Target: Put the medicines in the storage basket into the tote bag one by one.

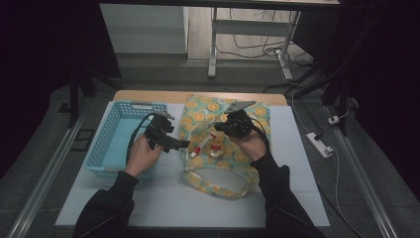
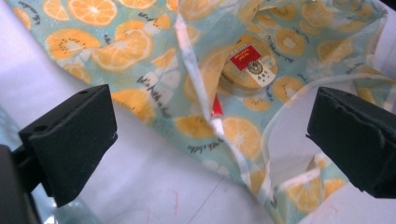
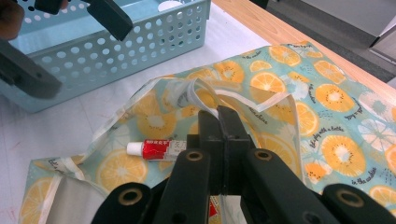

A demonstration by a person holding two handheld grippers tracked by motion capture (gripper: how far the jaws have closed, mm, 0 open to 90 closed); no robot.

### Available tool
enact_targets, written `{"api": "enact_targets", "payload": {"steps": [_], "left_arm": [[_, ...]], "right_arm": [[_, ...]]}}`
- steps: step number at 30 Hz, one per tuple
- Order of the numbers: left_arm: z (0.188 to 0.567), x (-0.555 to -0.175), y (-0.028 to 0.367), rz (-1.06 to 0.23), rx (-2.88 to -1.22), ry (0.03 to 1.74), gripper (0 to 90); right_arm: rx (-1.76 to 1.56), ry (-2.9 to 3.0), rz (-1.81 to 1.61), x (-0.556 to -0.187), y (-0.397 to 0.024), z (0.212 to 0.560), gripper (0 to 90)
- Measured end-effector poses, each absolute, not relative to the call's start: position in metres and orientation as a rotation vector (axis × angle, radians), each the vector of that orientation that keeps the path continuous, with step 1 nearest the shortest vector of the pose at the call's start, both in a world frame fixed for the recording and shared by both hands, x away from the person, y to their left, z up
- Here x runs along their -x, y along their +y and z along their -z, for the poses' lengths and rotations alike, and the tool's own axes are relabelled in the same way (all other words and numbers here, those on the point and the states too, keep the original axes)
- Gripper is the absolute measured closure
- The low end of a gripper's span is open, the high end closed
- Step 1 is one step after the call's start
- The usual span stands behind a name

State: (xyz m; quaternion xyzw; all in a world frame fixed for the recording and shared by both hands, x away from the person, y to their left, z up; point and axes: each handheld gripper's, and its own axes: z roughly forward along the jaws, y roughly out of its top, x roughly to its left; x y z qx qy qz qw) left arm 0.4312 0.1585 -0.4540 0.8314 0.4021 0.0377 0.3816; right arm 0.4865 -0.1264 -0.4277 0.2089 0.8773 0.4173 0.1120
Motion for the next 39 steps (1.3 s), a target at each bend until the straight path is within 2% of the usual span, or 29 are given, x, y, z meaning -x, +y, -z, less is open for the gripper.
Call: {"api": "enact_targets", "payload": {"steps": [11,27,39], "left_arm": [[0.454,-0.430,0.189,-0.198,-2.123,1.024,0.0],[0.461,-0.443,0.237,-0.287,-2.022,1.178,0.0],[0.466,-0.465,0.251,-0.331,-2.047,1.261,0.0]], "right_arm": [[-0.612,2.578,-1.224,-0.487,-0.127,0.428,89.6],[-0.614,2.582,-1.219,-0.487,-0.127,0.428,89.6],[-0.614,2.581,-1.220,-0.487,-0.127,0.428,89.6]]}}
